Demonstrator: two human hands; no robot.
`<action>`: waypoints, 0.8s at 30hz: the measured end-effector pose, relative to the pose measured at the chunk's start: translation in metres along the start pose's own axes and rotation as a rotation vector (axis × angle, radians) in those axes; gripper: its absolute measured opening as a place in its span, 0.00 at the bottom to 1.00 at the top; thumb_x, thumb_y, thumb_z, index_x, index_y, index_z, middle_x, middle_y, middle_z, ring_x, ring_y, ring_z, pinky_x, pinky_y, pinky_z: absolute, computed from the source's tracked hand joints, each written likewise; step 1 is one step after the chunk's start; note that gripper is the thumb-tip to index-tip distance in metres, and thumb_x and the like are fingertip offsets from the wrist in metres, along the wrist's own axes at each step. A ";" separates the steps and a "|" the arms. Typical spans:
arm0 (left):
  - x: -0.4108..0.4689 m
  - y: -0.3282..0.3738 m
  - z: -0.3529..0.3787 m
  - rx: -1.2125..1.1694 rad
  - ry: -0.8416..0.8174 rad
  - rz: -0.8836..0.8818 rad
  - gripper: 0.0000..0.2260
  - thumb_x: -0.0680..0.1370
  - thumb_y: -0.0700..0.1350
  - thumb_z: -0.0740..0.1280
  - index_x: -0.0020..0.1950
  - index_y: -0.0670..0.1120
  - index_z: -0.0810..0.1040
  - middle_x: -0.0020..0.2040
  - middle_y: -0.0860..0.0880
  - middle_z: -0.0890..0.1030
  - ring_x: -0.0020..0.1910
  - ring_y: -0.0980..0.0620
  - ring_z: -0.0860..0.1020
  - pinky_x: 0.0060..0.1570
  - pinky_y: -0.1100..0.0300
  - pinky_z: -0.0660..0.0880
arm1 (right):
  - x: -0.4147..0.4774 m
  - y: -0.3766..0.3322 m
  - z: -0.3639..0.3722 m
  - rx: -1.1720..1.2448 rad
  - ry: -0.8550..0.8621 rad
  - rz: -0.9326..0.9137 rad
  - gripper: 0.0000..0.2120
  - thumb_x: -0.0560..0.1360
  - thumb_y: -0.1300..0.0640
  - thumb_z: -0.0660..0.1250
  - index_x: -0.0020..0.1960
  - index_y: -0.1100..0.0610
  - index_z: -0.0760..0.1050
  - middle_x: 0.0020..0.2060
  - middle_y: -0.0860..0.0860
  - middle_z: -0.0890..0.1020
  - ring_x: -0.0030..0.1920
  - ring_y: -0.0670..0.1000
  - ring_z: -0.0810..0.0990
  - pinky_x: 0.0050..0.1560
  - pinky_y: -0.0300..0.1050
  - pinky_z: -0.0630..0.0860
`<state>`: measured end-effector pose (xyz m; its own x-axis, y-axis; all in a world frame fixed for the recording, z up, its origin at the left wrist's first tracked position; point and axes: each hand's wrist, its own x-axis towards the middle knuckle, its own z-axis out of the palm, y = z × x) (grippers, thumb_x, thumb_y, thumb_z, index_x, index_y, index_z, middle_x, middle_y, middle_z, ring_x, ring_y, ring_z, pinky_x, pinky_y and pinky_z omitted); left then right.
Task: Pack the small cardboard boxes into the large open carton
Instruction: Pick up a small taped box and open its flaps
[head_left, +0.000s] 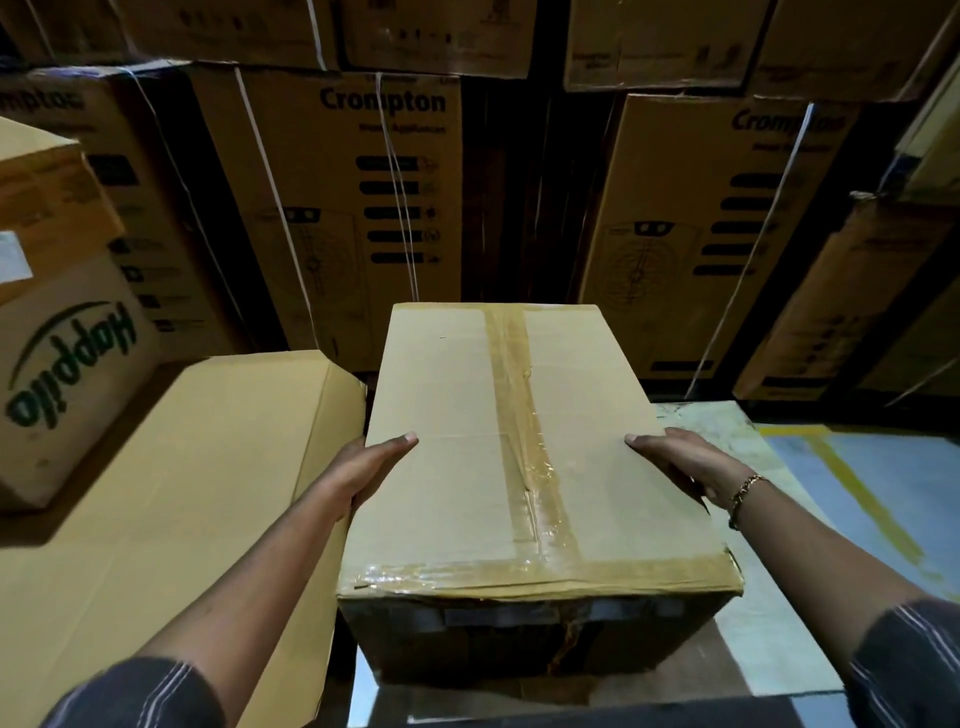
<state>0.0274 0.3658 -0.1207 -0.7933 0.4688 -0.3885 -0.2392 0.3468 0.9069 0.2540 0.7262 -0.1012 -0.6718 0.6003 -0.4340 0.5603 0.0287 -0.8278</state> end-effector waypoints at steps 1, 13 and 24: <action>0.009 0.002 -0.001 -0.018 -0.006 -0.009 0.23 0.74 0.53 0.77 0.65 0.45 0.79 0.53 0.53 0.85 0.50 0.58 0.82 0.47 0.67 0.75 | 0.010 -0.004 0.001 -0.002 0.019 0.006 0.14 0.78 0.50 0.72 0.44 0.59 0.74 0.29 0.49 0.83 0.29 0.46 0.82 0.26 0.35 0.72; 0.072 0.006 -0.006 -0.144 -0.084 -0.037 0.22 0.75 0.42 0.76 0.68 0.39 0.78 0.55 0.49 0.85 0.44 0.64 0.85 0.37 0.75 0.76 | 0.064 -0.010 0.008 0.099 -0.001 0.123 0.32 0.66 0.37 0.80 0.59 0.59 0.82 0.49 0.57 0.88 0.49 0.60 0.88 0.58 0.60 0.82; 0.034 0.054 -0.003 -0.160 -0.004 0.282 0.26 0.75 0.44 0.77 0.71 0.46 0.74 0.58 0.50 0.85 0.51 0.57 0.85 0.46 0.66 0.81 | 0.037 -0.040 -0.022 0.091 0.192 -0.297 0.27 0.71 0.36 0.76 0.62 0.52 0.82 0.52 0.47 0.88 0.50 0.51 0.87 0.52 0.51 0.83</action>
<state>-0.0145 0.3986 -0.0843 -0.8385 0.5318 -0.1187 -0.0957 0.0707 0.9929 0.2173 0.7645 -0.0759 -0.6906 0.7159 -0.1026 0.3036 0.1582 -0.9396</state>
